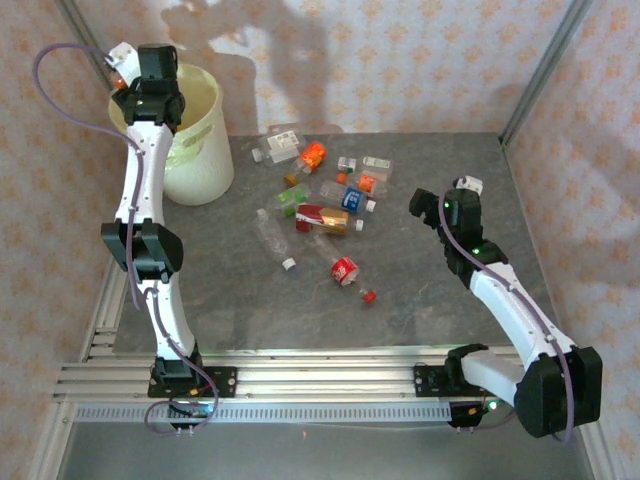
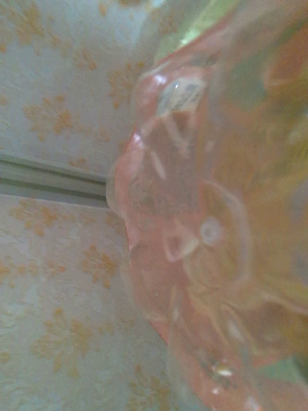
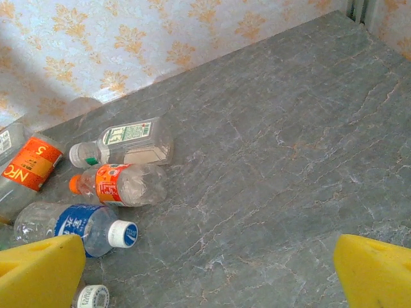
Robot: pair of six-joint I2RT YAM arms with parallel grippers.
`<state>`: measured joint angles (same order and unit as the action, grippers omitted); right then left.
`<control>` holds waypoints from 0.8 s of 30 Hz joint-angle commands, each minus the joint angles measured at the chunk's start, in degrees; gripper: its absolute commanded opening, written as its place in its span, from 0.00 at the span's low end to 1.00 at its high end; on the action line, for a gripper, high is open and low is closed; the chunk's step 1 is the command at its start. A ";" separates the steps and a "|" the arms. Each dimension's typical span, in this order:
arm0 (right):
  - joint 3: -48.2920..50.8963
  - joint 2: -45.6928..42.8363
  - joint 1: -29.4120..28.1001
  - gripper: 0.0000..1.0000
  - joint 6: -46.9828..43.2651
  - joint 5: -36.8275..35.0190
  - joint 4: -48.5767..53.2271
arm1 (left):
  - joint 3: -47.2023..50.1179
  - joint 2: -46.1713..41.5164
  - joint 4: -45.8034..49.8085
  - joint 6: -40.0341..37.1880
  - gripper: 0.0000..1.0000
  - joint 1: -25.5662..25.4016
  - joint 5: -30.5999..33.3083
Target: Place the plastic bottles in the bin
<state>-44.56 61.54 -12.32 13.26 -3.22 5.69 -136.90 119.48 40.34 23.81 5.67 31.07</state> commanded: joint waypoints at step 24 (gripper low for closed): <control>-0.44 1.56 0.10 0.99 1.84 0.61 1.83 | -4.66 -5.82 8.36 4.79 1.00 -4.16 -6.64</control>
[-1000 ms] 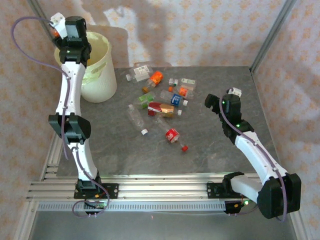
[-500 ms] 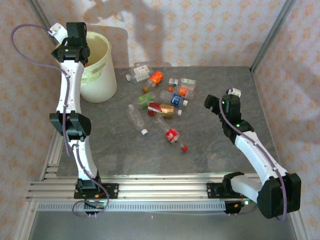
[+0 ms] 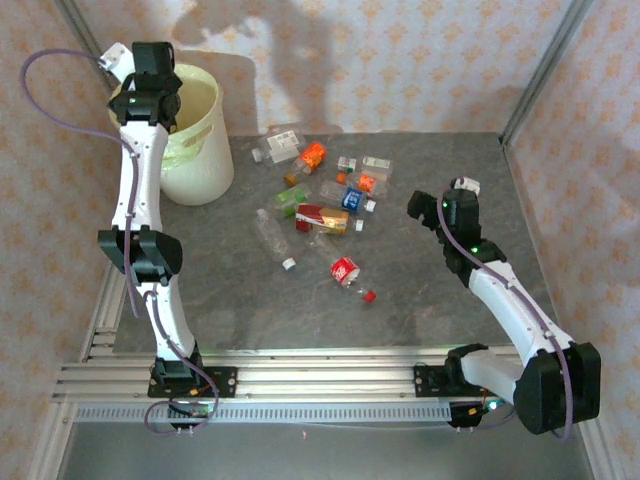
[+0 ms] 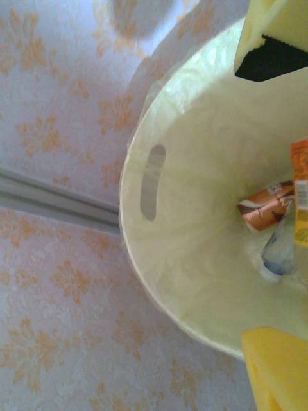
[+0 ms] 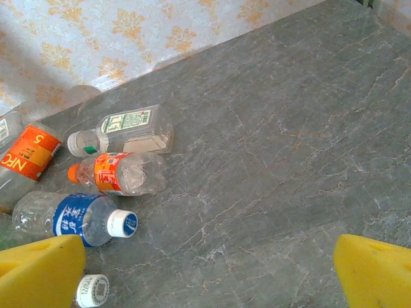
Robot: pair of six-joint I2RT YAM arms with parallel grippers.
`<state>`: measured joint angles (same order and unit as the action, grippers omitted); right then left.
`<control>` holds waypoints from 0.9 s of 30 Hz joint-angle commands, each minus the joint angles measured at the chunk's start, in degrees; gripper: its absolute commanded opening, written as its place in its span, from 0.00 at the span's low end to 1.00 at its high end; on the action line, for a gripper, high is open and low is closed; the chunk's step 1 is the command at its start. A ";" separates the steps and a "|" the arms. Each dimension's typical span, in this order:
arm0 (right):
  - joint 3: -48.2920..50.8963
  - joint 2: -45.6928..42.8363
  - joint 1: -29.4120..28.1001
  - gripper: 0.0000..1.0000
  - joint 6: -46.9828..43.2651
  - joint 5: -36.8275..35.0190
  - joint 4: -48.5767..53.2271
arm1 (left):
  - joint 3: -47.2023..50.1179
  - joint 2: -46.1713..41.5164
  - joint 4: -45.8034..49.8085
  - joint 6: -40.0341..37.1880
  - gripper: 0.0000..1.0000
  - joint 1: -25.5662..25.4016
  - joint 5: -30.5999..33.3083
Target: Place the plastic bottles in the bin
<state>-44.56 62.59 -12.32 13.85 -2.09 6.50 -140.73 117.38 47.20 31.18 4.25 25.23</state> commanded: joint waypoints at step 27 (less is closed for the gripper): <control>3.63 -0.84 0.10 0.99 5.26 -0.40 -6.23 | 61.52 -29.93 -7.42 21.03 1.00 -32.59 -6.77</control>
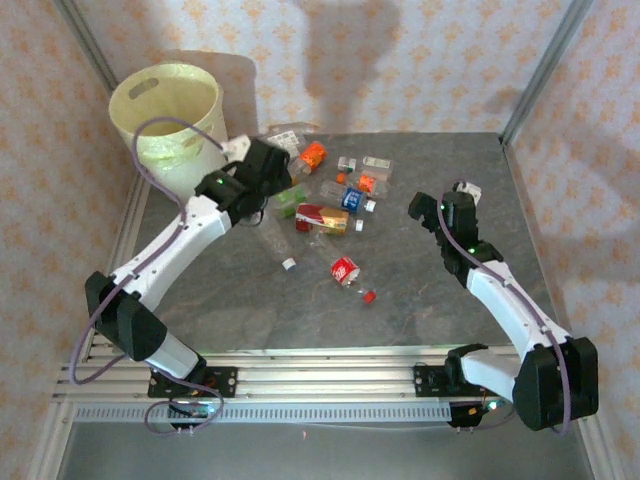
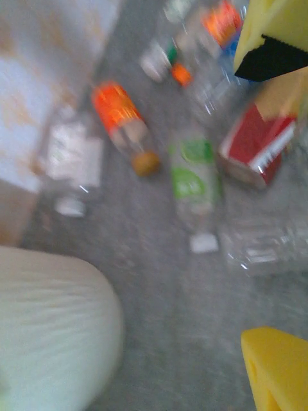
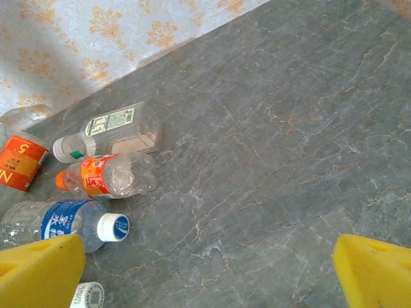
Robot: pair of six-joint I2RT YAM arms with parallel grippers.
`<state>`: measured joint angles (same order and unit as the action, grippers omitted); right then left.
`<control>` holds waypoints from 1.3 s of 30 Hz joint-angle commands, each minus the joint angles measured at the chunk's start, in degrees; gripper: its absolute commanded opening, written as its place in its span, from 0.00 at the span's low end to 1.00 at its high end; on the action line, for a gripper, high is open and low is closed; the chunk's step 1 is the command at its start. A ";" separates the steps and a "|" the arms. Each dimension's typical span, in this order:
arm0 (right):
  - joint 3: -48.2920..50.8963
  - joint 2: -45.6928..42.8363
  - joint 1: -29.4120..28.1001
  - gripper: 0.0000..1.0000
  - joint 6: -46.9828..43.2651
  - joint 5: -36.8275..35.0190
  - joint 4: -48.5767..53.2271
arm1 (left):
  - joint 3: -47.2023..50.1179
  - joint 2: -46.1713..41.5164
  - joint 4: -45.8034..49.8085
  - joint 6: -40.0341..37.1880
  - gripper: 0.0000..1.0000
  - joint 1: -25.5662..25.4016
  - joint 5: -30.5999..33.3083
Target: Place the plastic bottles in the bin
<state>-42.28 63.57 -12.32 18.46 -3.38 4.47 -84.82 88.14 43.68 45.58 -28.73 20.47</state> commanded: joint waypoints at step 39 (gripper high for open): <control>-0.08 -1.87 0.10 0.99 -1.47 2.54 2.83 | 20.64 18.17 -27.48 -1.99 0.86 7.81 -17.39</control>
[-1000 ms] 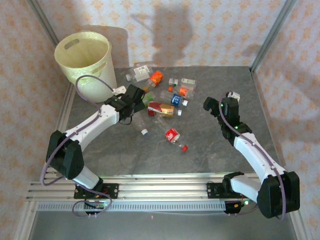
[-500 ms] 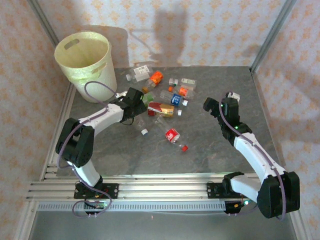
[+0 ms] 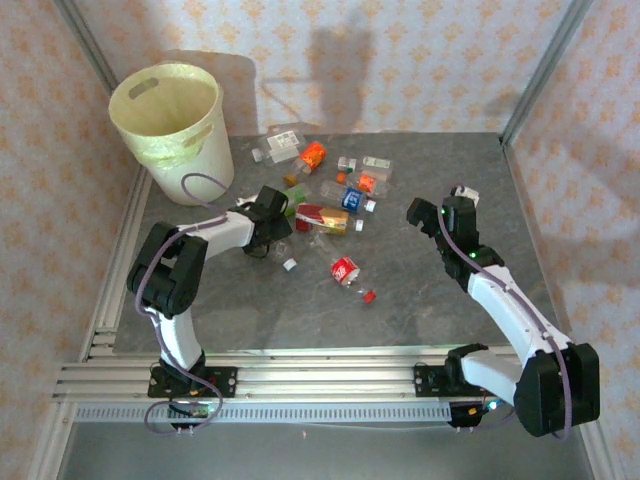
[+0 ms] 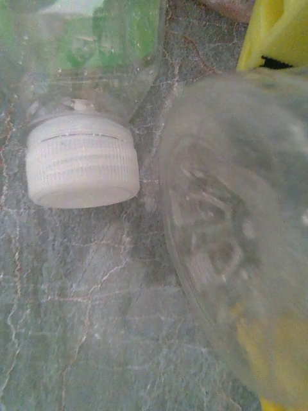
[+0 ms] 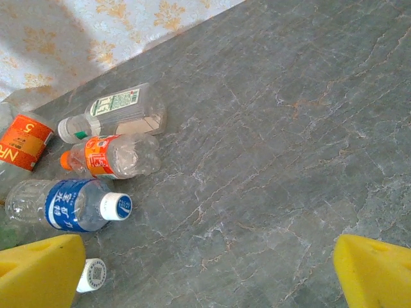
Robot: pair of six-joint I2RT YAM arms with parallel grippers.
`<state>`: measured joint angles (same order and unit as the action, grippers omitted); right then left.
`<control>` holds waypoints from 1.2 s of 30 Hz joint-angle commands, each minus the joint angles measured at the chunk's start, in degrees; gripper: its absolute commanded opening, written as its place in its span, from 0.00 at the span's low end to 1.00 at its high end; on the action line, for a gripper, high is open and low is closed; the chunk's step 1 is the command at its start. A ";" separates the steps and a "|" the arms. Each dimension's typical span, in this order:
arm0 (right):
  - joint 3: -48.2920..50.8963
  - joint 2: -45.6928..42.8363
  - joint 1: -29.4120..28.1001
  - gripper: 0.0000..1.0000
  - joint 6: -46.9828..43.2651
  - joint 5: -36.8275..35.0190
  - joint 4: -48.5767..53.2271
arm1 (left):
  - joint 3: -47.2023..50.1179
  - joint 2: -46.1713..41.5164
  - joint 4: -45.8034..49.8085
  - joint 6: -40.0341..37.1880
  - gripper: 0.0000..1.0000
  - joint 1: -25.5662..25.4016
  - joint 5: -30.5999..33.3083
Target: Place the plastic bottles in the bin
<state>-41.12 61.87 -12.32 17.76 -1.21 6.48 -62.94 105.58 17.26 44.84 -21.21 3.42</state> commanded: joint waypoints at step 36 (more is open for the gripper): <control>-2.56 1.29 0.10 0.99 0.45 2.81 0.18 | -3.82 -13.05 2.72 -8.52 0.52 -1.77 4.48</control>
<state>-41.93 63.22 -12.32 18.00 0.89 6.68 -64.49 96.49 18.65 38.85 -22.70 4.10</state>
